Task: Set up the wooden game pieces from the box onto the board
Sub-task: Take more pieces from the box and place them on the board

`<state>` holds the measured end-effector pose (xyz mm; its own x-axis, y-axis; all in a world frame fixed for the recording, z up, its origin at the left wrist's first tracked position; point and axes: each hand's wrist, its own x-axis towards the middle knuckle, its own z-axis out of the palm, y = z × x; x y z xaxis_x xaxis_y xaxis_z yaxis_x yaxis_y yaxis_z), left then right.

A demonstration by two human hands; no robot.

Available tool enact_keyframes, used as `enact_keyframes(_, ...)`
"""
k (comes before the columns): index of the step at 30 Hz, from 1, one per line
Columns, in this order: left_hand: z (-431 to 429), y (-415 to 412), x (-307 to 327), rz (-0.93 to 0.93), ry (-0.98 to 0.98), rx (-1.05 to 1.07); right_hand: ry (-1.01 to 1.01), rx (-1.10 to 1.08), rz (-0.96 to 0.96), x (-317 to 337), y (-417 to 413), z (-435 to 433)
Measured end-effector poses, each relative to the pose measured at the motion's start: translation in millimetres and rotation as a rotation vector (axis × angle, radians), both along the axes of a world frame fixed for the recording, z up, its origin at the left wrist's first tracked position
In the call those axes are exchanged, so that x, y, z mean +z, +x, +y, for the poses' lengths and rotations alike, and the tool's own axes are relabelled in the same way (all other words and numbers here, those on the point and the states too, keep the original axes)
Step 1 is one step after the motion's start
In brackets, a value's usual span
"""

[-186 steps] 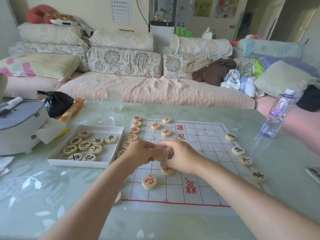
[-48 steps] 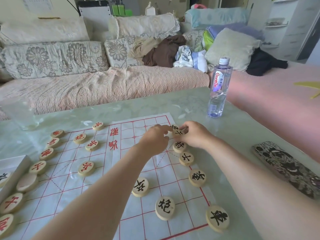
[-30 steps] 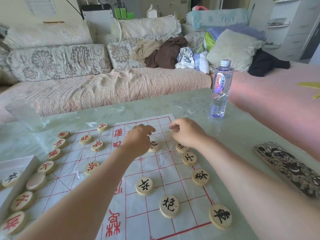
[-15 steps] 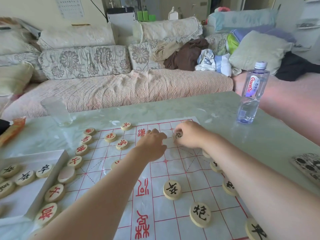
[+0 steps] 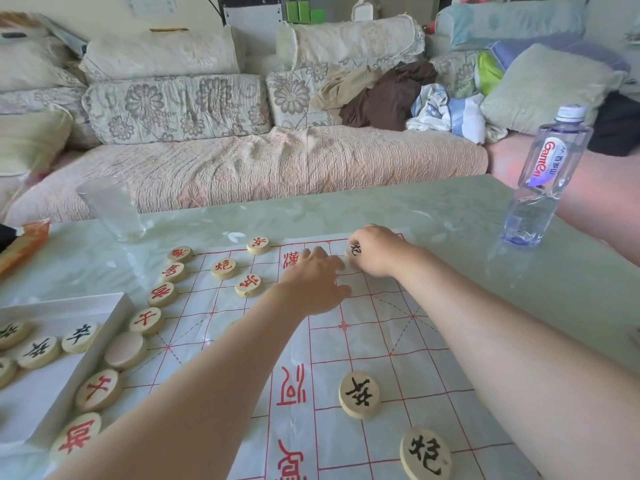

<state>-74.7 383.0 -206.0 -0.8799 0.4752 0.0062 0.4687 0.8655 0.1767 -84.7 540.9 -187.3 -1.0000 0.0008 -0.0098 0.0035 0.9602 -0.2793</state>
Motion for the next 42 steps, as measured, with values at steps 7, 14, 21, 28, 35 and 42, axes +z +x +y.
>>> enact_keyframes(7,-15,4,3,0.033,0.148,0.012,0.03,-0.003,0.03,9,9,-5)
enact_keyframes(14,-88,15,31,0.146,0.279,0.129,-0.185,0.153,0.094,36,29,-78)
enact_keyframes(21,-214,52,48,0.165,0.311,0.324,-0.321,0.326,0.005,39,56,-198)
enact_keyframes(28,-339,98,28,0.168,0.214,0.528,-0.29,0.463,-0.049,35,63,-306)
enact_keyframes(35,-399,111,9,0.136,0.169,0.589,-0.132,0.488,-0.086,27,51,-373)
enact_keyframes(42,-400,102,4,0.144,0.125,0.598,0.177,0.479,-0.081,12,40,-398)
